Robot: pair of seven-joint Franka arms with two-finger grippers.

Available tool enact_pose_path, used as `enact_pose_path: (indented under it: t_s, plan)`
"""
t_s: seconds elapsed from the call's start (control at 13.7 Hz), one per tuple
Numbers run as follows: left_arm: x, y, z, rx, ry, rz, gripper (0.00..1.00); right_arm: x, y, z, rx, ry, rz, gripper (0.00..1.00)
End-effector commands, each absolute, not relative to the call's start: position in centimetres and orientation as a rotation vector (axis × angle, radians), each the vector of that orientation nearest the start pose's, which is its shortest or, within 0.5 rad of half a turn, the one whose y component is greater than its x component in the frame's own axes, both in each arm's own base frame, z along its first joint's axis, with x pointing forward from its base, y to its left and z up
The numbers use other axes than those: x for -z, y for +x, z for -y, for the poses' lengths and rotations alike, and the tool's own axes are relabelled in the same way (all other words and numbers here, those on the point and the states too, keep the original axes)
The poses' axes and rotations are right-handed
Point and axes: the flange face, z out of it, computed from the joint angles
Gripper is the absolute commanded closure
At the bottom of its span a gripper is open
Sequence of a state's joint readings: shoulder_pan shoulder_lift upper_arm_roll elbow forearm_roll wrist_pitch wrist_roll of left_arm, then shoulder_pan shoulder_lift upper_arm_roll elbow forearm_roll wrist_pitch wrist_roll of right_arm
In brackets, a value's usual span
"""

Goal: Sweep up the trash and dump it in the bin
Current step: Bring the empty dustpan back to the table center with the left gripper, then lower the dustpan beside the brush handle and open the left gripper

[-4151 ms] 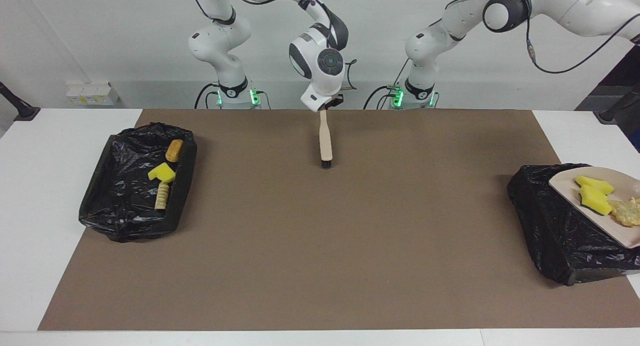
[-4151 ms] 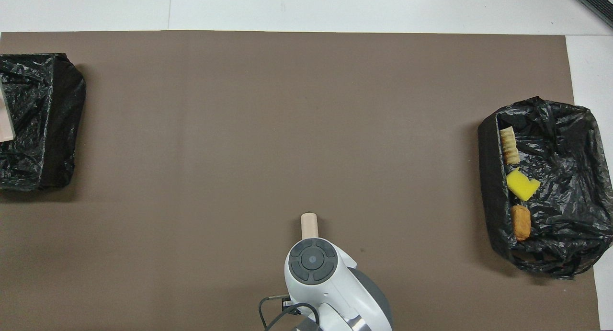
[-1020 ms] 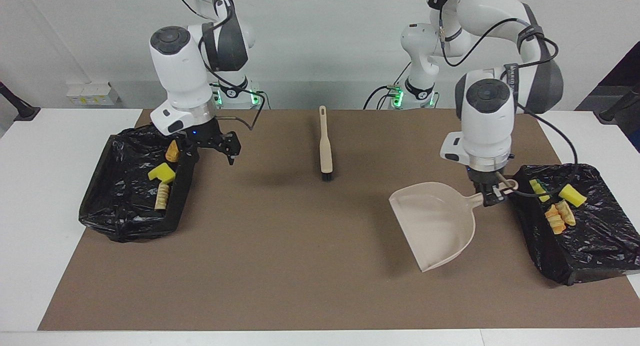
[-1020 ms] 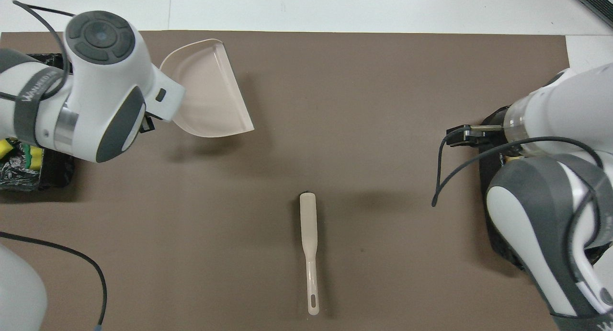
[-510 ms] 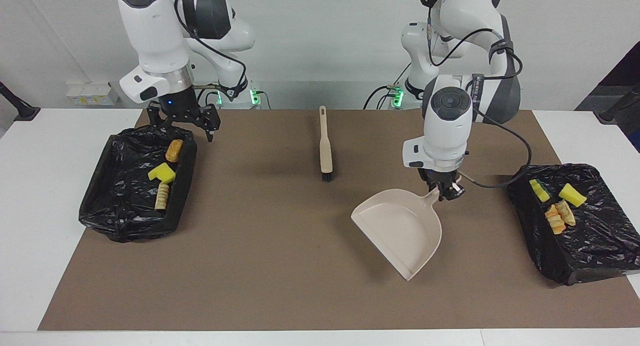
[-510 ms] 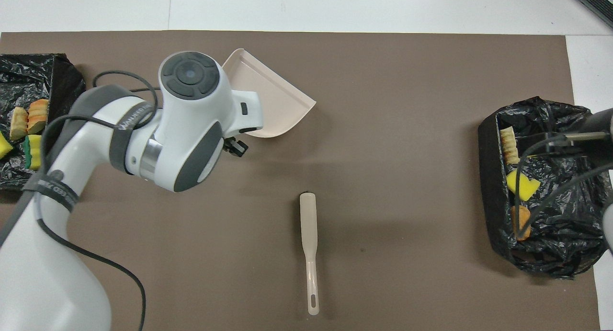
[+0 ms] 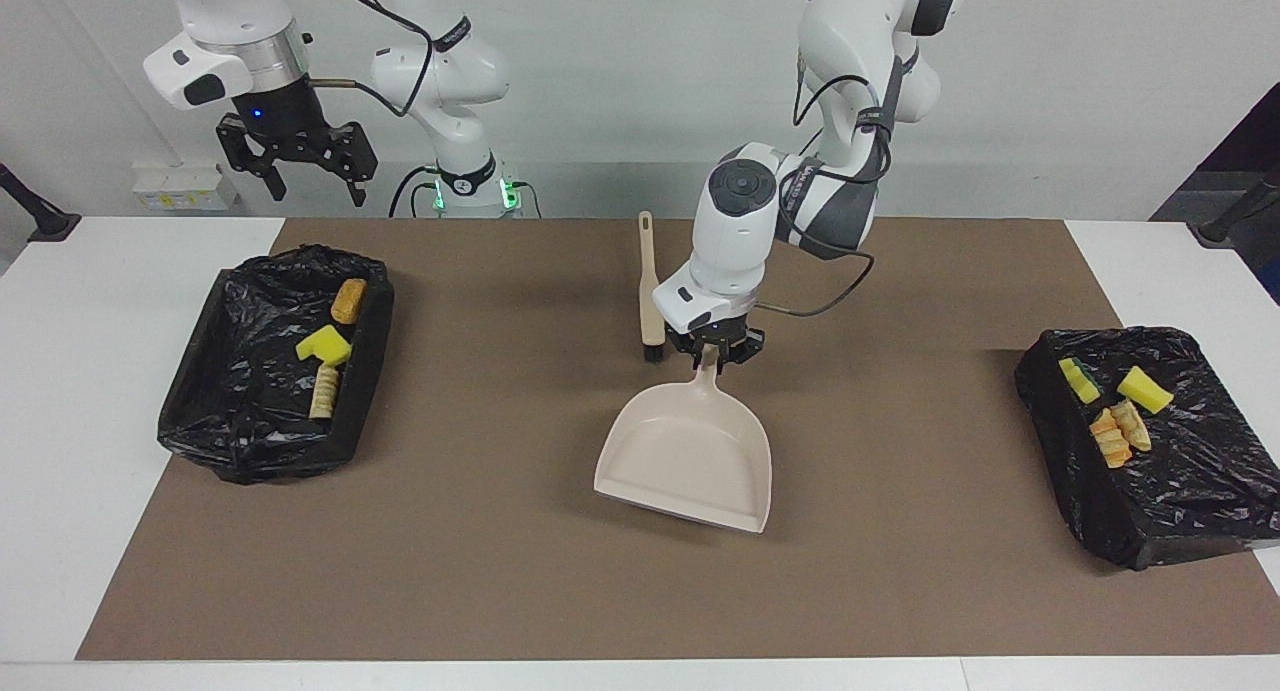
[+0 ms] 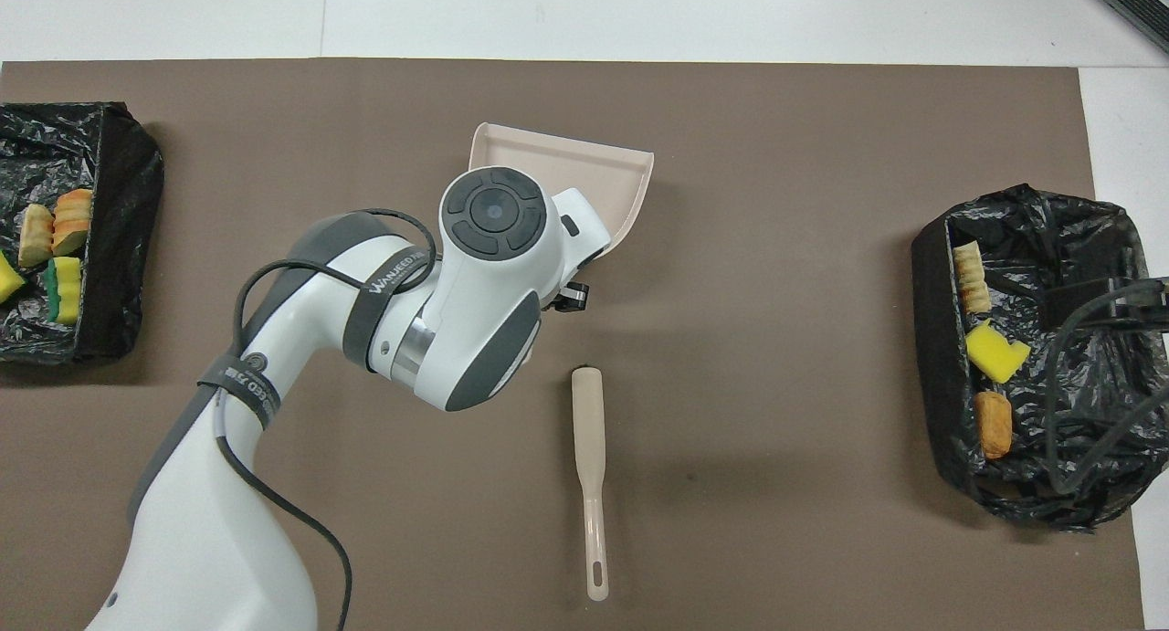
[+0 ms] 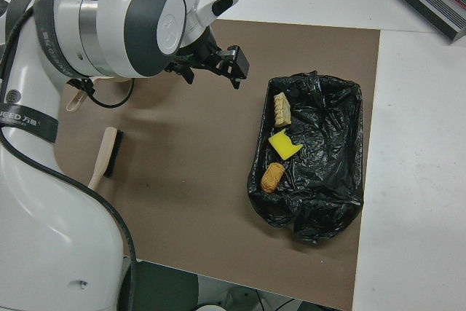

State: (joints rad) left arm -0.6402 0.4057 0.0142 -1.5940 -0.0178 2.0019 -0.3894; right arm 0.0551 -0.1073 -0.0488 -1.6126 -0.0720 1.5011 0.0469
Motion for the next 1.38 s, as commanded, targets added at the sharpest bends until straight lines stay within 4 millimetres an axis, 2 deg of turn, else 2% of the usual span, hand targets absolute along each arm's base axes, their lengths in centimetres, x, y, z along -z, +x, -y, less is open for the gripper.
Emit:
enact_pose_path:
  t_s: [0.0,0.07,0.22,0.51,0.58,0.73,0.8,0.95,1.02,1.17,1.31]
  plan:
    - [-37.7,55.0,42.5,-0.016,-3.147,-0.131,1.00,-65.5,51.2,1.2,-0.013,-3.193,-0.028,0.00]
    - [-36.3,54.9,43.6,-0.030,-3.142,-0.063,1.00,-65.6,51.3,1.2,0.009,-3.192,-0.025,0.00]
    - [-36.2,55.0,43.8,-0.028,-3.155,0.005,1.00,-65.9,52.0,1.2,0.055,-3.145,-0.001,0.00]
    - [-34.8,54.2,44.0,-0.112,-3.193,0.054,1.00,-65.7,51.6,1.8,0.011,-3.124,0.050,0.00]
    - [-34.8,54.2,44.0,-0.112,-3.193,0.054,0.84,-65.7,51.6,2.0,0.010,-3.136,0.049,0.00]
    - [-34.8,54.3,43.8,-0.106,-3.196,0.057,0.14,-65.7,51.5,1.9,0.007,-3.142,0.048,0.00]
    - [-34.8,54.4,43.8,-0.100,-3.197,0.051,0.00,-65.7,51.4,1.8,0.007,-3.141,0.043,0.00]
    - [-36.0,55.3,42.7,-0.082,-3.209,0.068,0.00,-65.8,51.4,1.4,0.013,-3.122,0.050,0.00]
    - [-38.1,56.2,41.1,-0.047,-3.226,0.085,0.00,-65.8,51.4,1.2,0.013,-3.122,0.054,0.00]
    - [-42.3,58.2,36.4,0.017,-3.254,0.039,0.00,-65.8,51.4,1.3,0.013,-3.122,0.052,0.00]
    - [-43.6,58.2,32.8,-0.027,-3.221,-0.034,0.00,-65.8,51.4,1.3,0.013,-3.122,0.052,0.00]
